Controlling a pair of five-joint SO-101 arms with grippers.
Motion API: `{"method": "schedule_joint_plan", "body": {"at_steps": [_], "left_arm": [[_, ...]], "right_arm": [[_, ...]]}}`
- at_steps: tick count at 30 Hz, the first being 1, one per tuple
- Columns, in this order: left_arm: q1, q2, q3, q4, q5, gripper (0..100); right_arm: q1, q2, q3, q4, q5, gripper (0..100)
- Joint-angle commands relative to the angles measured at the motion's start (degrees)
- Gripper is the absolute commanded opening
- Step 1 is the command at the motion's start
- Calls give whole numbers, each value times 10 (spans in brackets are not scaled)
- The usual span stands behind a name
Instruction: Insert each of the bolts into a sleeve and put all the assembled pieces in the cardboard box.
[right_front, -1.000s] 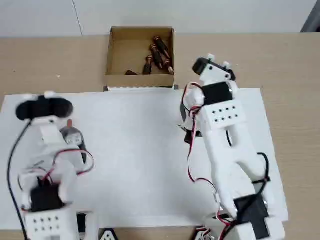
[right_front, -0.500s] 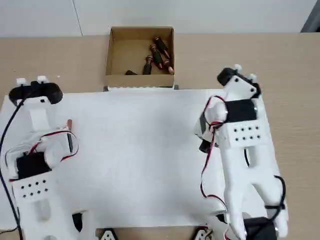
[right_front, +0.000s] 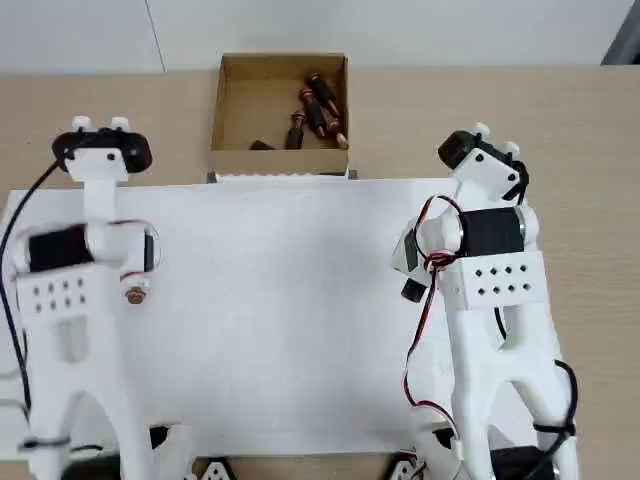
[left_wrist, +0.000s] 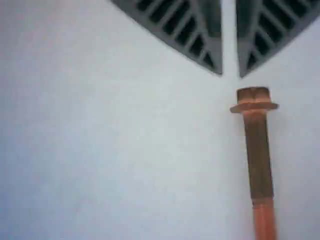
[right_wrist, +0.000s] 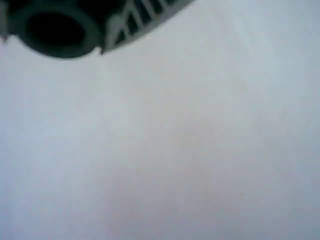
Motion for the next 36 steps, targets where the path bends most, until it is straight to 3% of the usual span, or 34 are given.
{"method": "schedule_joint_plan", "body": {"at_steps": [1,10,18,23,30,36], "left_arm": [[-1,75,-87,59,-3,6],[-4,209,-161,119,-11,6],[-4,229,-161,125,-40,21],[-12,233,-161,102,-40,97],[-41,236,-159,63,-73,101],[-64,316,-161,44,-80,101]], "right_arm": [[3,-22,-4,-14,6,3],[3,-22,-4,-14,6,3],[2,-21,-3,-15,6,3],[2,-21,-3,-39,20,3],[2,-21,-3,-76,38,3],[1,-21,33,-119,39,3]]}}
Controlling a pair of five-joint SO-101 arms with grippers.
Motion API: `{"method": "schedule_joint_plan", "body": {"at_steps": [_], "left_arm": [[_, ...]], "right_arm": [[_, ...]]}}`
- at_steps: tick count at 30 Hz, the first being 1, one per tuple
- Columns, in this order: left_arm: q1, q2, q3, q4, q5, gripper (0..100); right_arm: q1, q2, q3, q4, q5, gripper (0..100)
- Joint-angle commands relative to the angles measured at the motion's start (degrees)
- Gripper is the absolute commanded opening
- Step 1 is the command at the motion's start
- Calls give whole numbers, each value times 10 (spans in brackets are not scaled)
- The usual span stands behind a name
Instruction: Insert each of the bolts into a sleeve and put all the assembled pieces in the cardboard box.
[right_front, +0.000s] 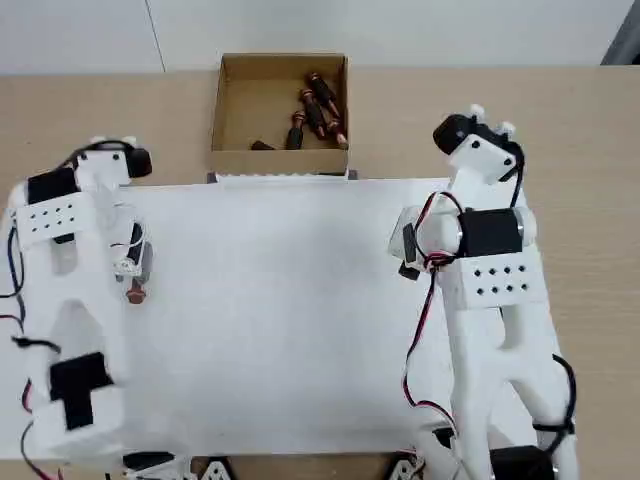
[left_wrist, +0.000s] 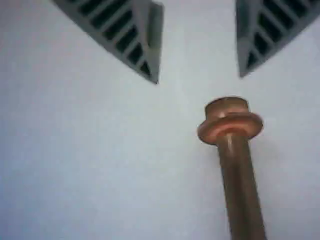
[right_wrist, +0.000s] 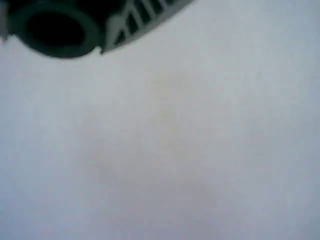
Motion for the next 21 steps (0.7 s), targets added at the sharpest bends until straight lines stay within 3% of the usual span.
{"method": "schedule_joint_plan", "body": {"at_steps": [1,21], "left_arm": [[-10,33,-23,-32,-4,101],[-10,159,-72,-83,-3,85]], "right_arm": [[1,-20,22,-33,5,3],[-37,-24,47,-44,23,3]]}}
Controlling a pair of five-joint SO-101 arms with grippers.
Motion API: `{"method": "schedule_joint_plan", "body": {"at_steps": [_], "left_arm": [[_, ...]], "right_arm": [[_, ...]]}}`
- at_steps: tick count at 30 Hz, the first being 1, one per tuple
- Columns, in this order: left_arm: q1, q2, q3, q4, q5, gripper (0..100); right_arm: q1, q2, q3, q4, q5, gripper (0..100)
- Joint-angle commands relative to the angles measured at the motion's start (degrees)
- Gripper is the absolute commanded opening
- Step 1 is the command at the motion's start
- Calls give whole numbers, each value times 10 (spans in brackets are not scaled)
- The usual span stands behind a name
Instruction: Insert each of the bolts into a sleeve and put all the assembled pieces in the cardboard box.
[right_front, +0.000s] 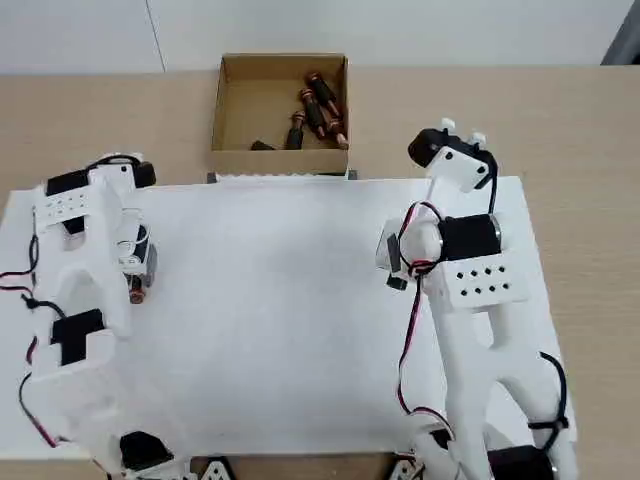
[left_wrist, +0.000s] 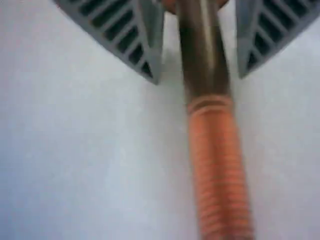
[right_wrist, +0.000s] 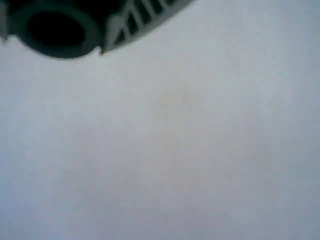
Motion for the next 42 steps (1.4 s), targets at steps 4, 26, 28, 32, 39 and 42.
{"method": "schedule_joint_plan", "body": {"at_steps": [4,26,28,32,39,42], "left_arm": [[-1,-6,-14,-4,-1,7],[61,-169,-54,110,468,8],[61,-168,-54,109,583,8],[61,-168,-53,109,795,8],[61,-168,-51,109,1049,8],[61,-168,-51,101,1056,8]], "right_arm": [[-4,-23,-4,-12,6,3],[-5,-24,-4,-6,4,3],[-5,-24,-3,-5,4,3],[-6,-24,-3,-5,-9,3],[-7,-24,-3,22,-32,3],[-7,-24,-3,36,-32,3]]}}
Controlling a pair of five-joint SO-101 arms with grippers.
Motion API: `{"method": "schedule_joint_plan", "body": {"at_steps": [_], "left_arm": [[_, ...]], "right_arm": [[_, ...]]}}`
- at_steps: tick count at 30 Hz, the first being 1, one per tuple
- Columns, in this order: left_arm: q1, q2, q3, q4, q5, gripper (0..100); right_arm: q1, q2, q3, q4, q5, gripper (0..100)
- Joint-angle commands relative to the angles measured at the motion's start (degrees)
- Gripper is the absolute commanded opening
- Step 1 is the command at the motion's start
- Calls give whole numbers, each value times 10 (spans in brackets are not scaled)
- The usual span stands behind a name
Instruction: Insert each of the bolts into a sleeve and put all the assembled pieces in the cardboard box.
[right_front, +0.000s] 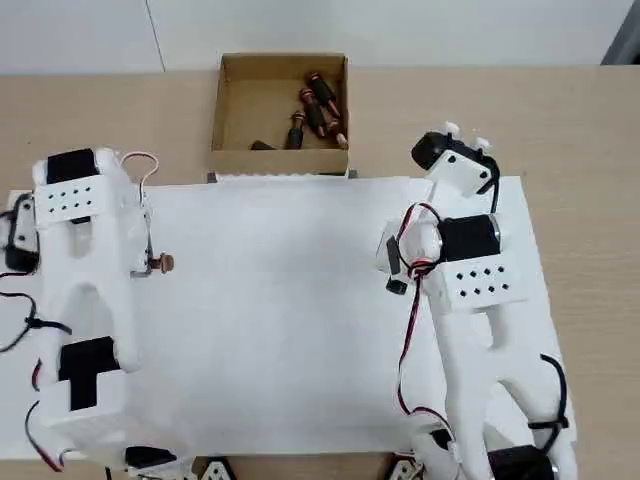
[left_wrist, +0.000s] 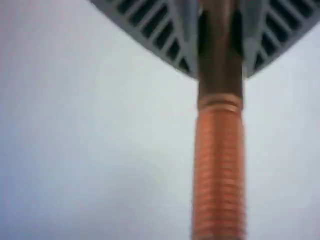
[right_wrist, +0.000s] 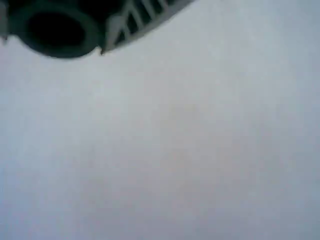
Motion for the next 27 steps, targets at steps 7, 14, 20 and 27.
{"method": "schedule_joint_plan", "body": {"at_steps": [7,14,20,27], "left_arm": [[6,5,-21,-14,25,8],[9,41,-21,-13,22,82],[33,41,-23,2,21,170],[33,41,-23,3,-88,171]], "right_arm": [[-2,-24,-5,14,-5,3],[-3,-24,-5,13,-5,3],[-3,-24,-5,11,-5,3],[-2,-24,-5,11,-5,3]]}}
